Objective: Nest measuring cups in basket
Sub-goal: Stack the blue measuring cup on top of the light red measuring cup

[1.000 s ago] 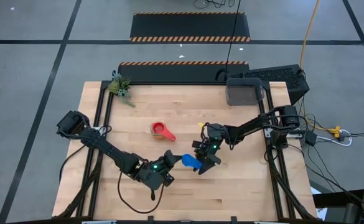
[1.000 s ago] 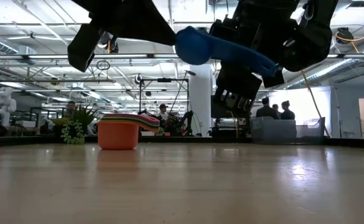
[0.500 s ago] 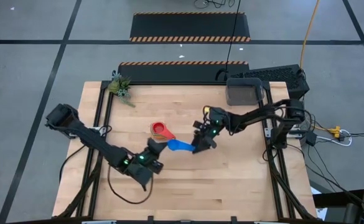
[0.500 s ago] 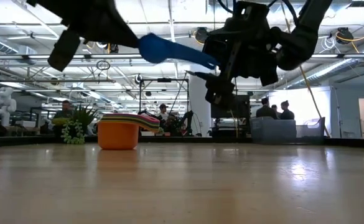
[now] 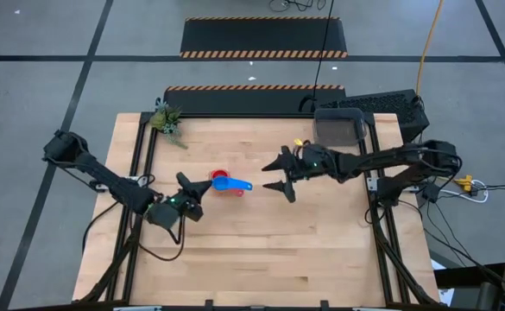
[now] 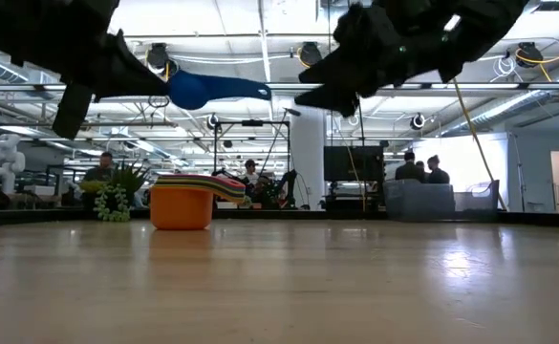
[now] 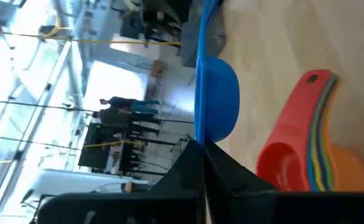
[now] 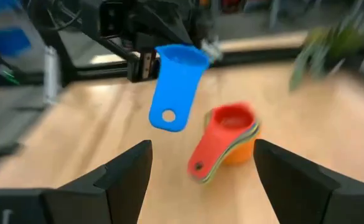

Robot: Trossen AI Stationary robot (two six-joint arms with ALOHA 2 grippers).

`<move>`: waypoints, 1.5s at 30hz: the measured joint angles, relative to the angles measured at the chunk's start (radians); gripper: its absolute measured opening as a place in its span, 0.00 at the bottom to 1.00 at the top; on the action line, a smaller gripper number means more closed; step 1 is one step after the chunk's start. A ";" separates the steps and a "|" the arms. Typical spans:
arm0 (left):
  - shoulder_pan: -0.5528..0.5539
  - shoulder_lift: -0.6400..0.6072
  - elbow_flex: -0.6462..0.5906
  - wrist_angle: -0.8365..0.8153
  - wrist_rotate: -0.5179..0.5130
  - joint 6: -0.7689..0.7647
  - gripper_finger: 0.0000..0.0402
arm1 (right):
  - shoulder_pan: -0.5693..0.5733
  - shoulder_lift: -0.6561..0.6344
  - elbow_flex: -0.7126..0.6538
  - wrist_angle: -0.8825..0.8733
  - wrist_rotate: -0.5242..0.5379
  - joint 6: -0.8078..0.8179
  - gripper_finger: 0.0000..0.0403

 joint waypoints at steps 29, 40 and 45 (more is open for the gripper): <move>0.150 -0.006 -0.293 0.732 0.404 0.168 0.00 | 0.423 0.331 0.028 0.612 0.833 -1.166 0.57; 0.149 -0.006 -0.292 0.727 0.425 0.141 0.00 | 0.421 0.453 0.137 0.671 0.872 -1.328 0.31; 0.149 -0.006 -0.292 0.725 0.426 0.140 0.00 | 0.420 0.453 0.139 0.683 0.871 -1.327 0.22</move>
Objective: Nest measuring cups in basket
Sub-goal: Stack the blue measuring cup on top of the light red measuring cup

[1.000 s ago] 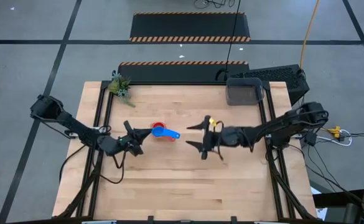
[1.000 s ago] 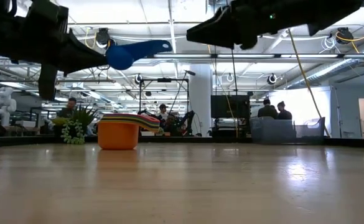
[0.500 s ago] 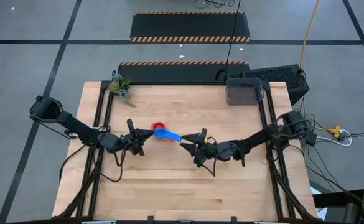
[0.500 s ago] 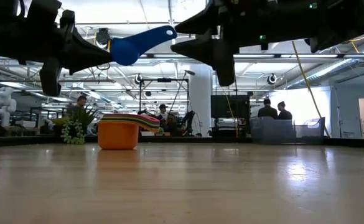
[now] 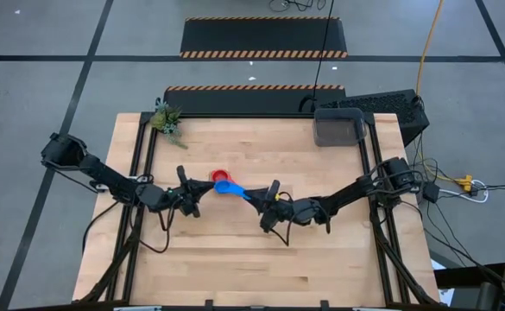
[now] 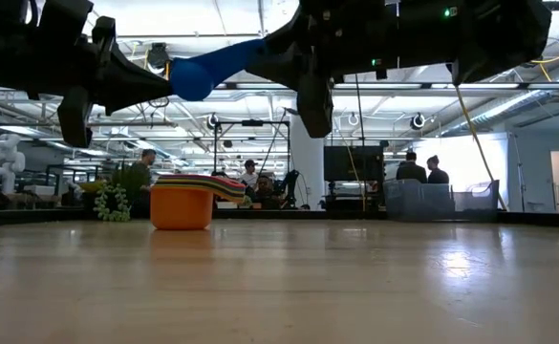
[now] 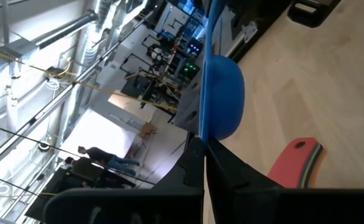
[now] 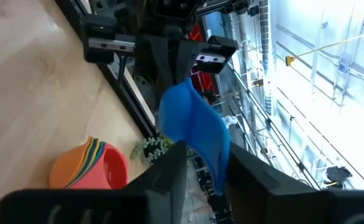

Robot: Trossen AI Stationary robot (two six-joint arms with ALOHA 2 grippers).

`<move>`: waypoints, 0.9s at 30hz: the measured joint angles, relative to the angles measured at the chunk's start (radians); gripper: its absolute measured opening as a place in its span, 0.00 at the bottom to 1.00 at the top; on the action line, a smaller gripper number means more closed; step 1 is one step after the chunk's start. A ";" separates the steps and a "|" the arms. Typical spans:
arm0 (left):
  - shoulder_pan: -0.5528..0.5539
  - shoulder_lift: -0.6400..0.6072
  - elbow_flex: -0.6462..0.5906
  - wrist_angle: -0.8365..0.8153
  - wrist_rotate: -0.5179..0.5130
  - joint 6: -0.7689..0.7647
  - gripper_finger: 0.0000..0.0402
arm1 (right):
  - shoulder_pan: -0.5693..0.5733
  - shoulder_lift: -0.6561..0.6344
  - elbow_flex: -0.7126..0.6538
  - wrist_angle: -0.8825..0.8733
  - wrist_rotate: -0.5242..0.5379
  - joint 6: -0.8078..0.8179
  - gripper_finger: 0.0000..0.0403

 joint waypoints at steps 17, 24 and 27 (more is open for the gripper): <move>0.049 0.000 0.002 -0.050 -0.092 -0.183 0.21 | -0.003 -0.001 0.000 0.025 0.051 -0.009 0.00; 0.070 0.000 -0.028 -0.054 -0.244 -0.435 0.60 | -0.004 -0.001 0.000 0.018 0.182 -0.214 0.00; 0.072 0.000 -0.034 -0.054 -0.253 -0.554 0.68 | -0.006 -0.001 0.000 -0.031 0.157 -0.213 0.00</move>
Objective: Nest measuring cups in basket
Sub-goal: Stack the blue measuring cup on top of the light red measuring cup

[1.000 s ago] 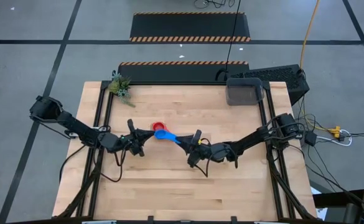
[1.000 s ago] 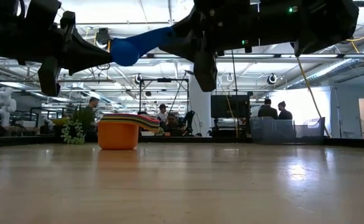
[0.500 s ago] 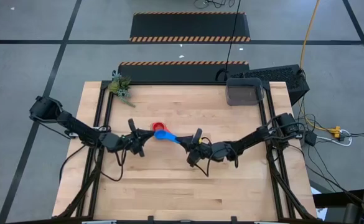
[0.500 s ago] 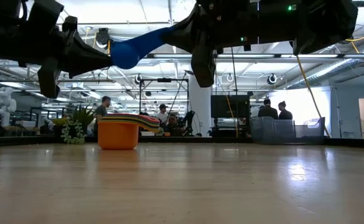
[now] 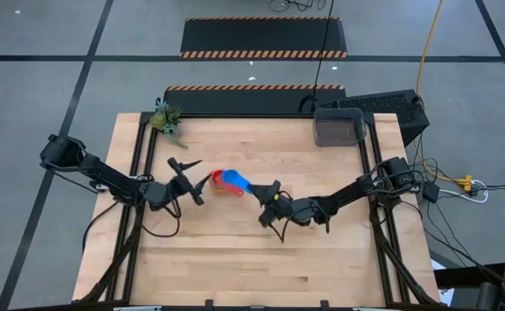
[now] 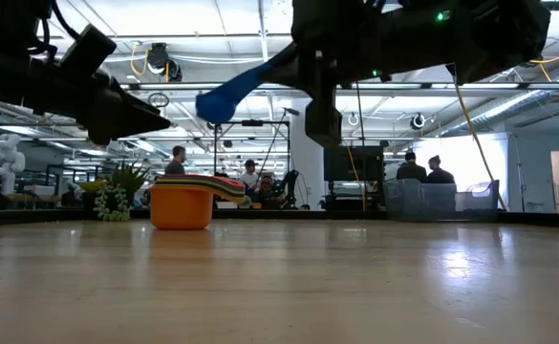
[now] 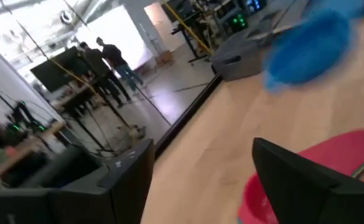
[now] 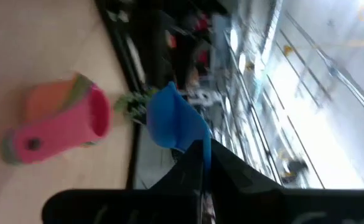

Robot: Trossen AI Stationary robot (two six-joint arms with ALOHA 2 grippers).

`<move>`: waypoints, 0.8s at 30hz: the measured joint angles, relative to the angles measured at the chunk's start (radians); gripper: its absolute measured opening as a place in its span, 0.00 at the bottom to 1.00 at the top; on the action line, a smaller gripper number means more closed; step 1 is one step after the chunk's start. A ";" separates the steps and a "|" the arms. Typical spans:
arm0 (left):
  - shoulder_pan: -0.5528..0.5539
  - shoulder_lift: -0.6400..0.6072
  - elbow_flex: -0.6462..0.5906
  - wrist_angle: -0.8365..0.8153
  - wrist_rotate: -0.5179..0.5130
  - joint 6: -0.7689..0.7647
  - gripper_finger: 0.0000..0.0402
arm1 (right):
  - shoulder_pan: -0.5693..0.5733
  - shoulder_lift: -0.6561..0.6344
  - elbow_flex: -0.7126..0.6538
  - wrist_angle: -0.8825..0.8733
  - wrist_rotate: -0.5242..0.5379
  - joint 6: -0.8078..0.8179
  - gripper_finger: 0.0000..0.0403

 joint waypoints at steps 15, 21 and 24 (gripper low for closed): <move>-0.002 0.000 0.000 -0.001 0.057 -0.216 0.51 | -0.072 0.124 0.076 -0.049 -0.133 -0.043 0.00; -0.002 0.000 0.000 -0.067 0.073 -0.271 0.41 | -0.072 0.225 0.183 -0.049 -0.099 -0.147 0.00; -0.002 0.000 0.000 -0.115 0.073 -0.302 0.37 | -0.071 0.256 0.214 -0.051 -0.081 -0.178 0.00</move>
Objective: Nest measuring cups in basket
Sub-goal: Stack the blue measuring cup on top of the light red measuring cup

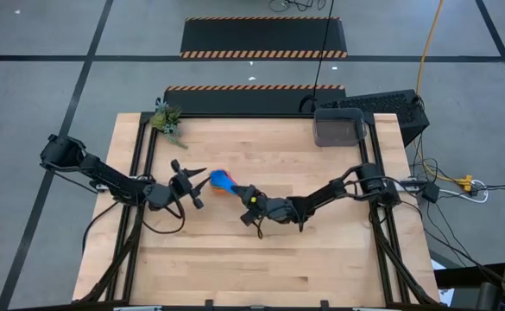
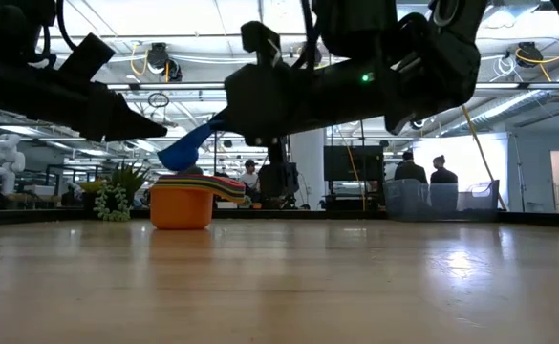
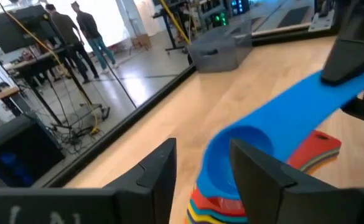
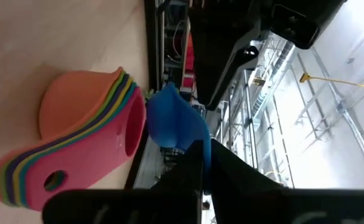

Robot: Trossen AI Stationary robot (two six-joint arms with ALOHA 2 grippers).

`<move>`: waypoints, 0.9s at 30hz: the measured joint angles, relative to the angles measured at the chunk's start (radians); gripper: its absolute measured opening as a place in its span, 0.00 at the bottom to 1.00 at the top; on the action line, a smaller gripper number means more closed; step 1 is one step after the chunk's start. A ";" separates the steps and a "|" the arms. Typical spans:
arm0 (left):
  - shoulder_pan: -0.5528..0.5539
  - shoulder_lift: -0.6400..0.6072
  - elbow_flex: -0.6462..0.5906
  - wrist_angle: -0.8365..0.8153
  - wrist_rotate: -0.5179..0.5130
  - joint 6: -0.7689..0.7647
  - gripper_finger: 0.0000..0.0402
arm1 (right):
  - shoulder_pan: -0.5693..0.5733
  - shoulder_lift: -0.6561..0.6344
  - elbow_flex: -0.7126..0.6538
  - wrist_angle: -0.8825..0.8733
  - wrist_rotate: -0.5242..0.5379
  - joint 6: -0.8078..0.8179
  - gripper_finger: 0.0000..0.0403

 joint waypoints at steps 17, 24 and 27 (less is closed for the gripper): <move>-0.010 0.000 0.000 -0.017 -0.001 -0.020 0.33 | -0.021 0.007 0.005 -0.048 -0.002 0.104 0.00; -0.010 0.000 0.000 -0.017 -0.001 -0.021 0.33 | -0.022 0.007 0.005 -0.070 -0.002 0.107 0.04; -0.010 0.000 0.000 -0.017 -0.001 -0.022 0.33 | -0.023 0.007 0.005 -0.077 -0.005 0.109 0.07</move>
